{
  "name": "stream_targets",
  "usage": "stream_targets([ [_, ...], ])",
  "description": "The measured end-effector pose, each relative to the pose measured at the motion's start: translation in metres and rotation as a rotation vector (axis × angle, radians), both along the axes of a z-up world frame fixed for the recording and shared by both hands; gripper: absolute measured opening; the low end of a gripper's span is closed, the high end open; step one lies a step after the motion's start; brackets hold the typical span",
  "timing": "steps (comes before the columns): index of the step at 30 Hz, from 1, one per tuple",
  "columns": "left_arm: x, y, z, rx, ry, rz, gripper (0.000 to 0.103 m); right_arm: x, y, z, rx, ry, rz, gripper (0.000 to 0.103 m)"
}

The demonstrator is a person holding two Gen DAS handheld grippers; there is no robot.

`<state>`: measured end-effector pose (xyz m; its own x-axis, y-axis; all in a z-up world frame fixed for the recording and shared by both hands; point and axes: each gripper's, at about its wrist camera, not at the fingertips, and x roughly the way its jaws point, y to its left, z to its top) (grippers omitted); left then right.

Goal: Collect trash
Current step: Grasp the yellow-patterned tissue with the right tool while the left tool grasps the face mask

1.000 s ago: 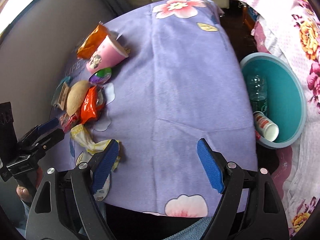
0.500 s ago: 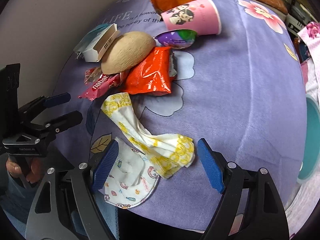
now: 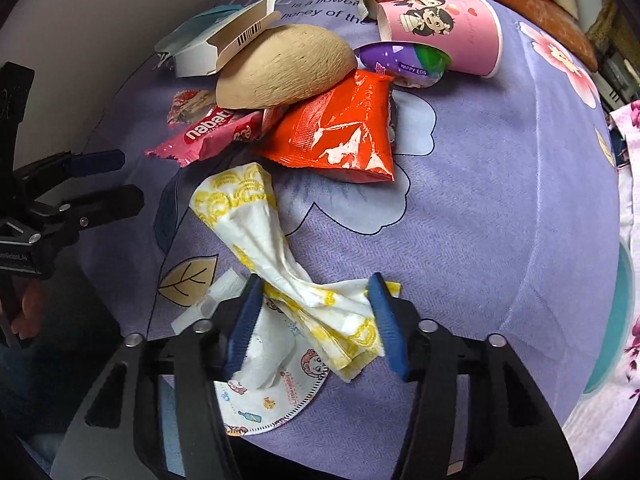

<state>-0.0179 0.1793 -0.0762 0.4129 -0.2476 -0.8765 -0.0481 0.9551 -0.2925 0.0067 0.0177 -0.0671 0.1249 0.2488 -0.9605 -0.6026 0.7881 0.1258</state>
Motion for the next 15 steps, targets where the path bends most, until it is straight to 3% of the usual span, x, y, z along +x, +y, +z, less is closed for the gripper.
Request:
stream_targets([
  [2,-0.001,-0.008,0.0,-0.005,0.002,-0.019,0.093,-0.002,-0.008,0.001,0.022,0.003,-0.02,0.021],
  [3,-0.001,-0.014,0.001,-0.006,0.004,-0.034,0.093,-0.003,-0.015,0.001,0.033,-0.004,-0.035,0.017],
  [15,-0.004,-0.098,-0.006,0.019,0.06,-0.255,0.093,0.0,-0.093,0.032,0.169,-0.036,-0.227,0.015],
])
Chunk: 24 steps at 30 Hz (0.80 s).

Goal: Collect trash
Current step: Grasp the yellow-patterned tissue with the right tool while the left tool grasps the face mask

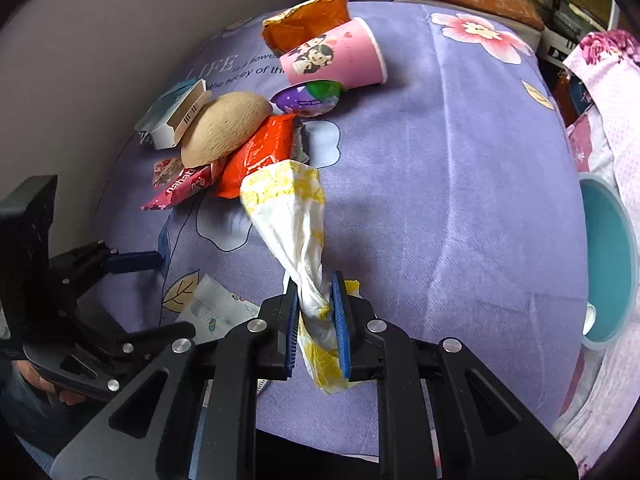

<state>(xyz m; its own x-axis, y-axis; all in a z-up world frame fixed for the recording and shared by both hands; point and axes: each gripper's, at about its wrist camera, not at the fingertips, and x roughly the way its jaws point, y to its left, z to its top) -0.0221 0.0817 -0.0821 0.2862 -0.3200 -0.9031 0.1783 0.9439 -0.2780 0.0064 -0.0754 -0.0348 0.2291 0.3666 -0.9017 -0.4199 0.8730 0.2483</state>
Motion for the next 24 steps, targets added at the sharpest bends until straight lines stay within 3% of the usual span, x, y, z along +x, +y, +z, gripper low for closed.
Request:
stream_targets([
  [7,-0.011,-0.046,-0.009,0.049,0.035,-0.108,0.093,-0.005,-0.031,0.004,0.065,0.004,-0.068,0.015],
  [15,-0.022,-0.074,-0.015,0.189,-0.003,-0.122,0.092,-0.02,-0.061,0.016,0.132,-0.027,-0.116,0.015],
  [18,-0.028,-0.08,-0.017,0.27,-0.033,-0.116,0.084,-0.024,-0.072,0.019,0.149,-0.033,-0.132,0.015],
  [20,-0.029,-0.081,-0.016,0.282,-0.039,-0.106,0.078,-0.025,-0.079,0.02,0.159,-0.033,-0.143,0.015],
  [24,-0.028,-0.073,-0.011,0.266,-0.043,-0.067,0.048,-0.026,-0.088,0.02,0.182,-0.031,-0.162,0.015],
])
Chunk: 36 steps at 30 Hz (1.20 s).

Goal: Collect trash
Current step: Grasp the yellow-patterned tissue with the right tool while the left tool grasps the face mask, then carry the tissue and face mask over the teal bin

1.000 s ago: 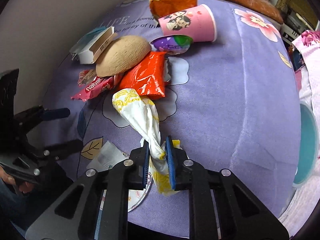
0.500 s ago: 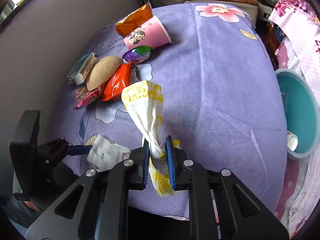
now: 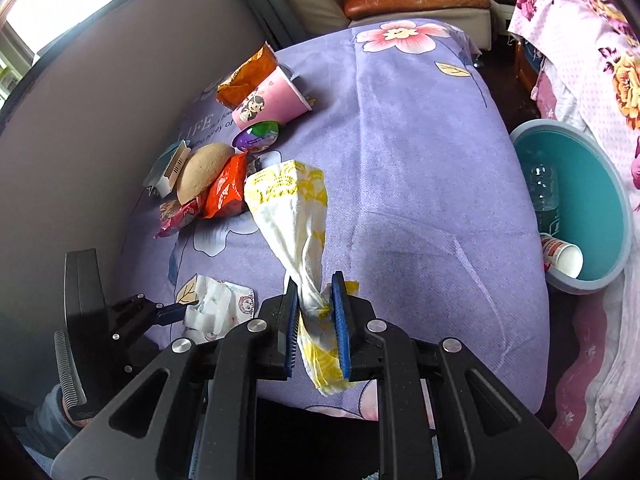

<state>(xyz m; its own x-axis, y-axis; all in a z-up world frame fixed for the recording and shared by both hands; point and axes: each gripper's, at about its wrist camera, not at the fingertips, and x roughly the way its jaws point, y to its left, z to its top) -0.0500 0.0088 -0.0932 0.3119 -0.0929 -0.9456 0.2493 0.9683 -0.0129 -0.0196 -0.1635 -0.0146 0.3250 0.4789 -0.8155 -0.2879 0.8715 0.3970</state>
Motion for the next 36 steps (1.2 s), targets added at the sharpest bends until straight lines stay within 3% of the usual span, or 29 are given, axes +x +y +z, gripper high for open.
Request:
stream_targets([
  [2,0.0,0.002,0.001,-0.002,-0.005,0.012,0.038,0.0,-0.003,0.001,0.007,-0.001,-0.005,0.015],
  [4,0.0,0.006,0.004,-0.011,-0.006,0.024,0.018,-0.001,-0.006,0.002,0.011,-0.003,-0.01,0.015],
  [5,0.001,0.007,0.006,-0.021,-0.006,0.032,0.014,-0.001,-0.007,0.002,0.013,-0.004,-0.013,0.015],
  [13,0.025,-0.002,0.042,-0.099,-0.081,0.063,0.013,0.006,-0.021,0.001,0.047,0.006,-0.058,0.015],
  [24,0.063,-0.054,0.069,-0.134,-0.126,-0.028,0.014,0.022,-0.059,0.001,0.073,0.009,-0.154,0.015],
  [36,0.12,-0.128,0.092,-0.194,-0.135,-0.131,0.014,0.048,-0.166,0.024,0.123,-0.064,-0.412,0.015],
])
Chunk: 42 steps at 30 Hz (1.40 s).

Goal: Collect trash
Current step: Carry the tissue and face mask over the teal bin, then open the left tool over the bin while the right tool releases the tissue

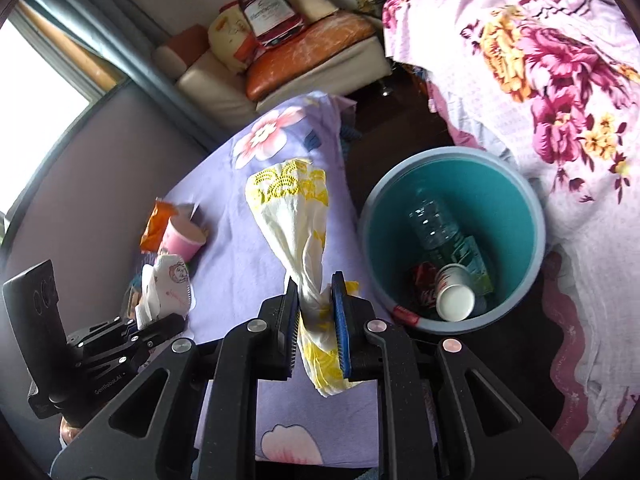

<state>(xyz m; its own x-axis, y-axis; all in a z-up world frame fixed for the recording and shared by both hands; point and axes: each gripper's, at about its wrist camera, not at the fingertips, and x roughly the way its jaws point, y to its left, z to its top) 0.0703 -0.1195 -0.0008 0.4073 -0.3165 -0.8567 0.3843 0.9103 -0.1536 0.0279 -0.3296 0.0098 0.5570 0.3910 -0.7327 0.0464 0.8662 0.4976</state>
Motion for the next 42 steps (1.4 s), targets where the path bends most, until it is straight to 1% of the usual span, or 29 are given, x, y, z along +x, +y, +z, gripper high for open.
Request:
stream_targets([
  [5,0.023,-0.044,-0.002,-0.018,0.02,-0.054,0.014,0.007,-0.047,-0.003,0.002,0.008,-0.091,0.015],
  [9,0.037,-0.082,-0.011,-0.009,0.042,-0.101,0.014,0.014,-0.072,-0.01,-0.01,0.026,-0.123,0.015],
  [14,0.053,-0.117,-0.025,0.009,0.071,-0.148,0.014,0.025,-0.095,-0.02,-0.005,0.046,-0.154,0.015],
  [22,0.083,-0.147,-0.051,0.019,0.129,-0.173,0.014,0.047,-0.115,-0.038,0.002,0.085,-0.189,0.015],
  [30,0.102,-0.162,-0.074,0.029,0.171,-0.178,0.015,0.062,-0.126,-0.055,-0.009,0.125,-0.203,0.015],
  [32,0.105,-0.164,-0.078,0.038,0.169,-0.176,0.02,0.064,-0.127,-0.059,-0.017,0.131,-0.206,0.016],
  [33,0.105,-0.164,-0.079,0.044,0.164,-0.174,0.027,0.065,-0.127,-0.06,-0.019,0.135,-0.207,0.016],
  [34,0.106,-0.164,-0.079,0.049,0.16,-0.171,0.038,0.066,-0.128,-0.063,-0.019,0.138,-0.208,0.016],
  [35,0.107,-0.164,-0.079,0.051,0.154,-0.168,0.046,0.067,-0.129,-0.065,-0.018,0.143,-0.209,0.016],
  [36,0.108,-0.164,-0.078,0.054,0.145,-0.163,0.064,0.067,-0.129,-0.066,-0.017,0.147,-0.211,0.016],
  [37,0.108,-0.164,-0.077,0.056,0.132,-0.158,0.076,0.068,-0.129,-0.068,-0.017,0.149,-0.213,0.016],
  [39,0.108,-0.163,-0.072,0.065,0.103,-0.145,0.083,0.068,-0.13,-0.069,-0.017,0.153,-0.217,0.016],
  [42,0.108,-0.16,-0.067,0.066,0.091,-0.14,0.087,0.069,-0.13,-0.07,-0.019,0.154,-0.218,0.016],
])
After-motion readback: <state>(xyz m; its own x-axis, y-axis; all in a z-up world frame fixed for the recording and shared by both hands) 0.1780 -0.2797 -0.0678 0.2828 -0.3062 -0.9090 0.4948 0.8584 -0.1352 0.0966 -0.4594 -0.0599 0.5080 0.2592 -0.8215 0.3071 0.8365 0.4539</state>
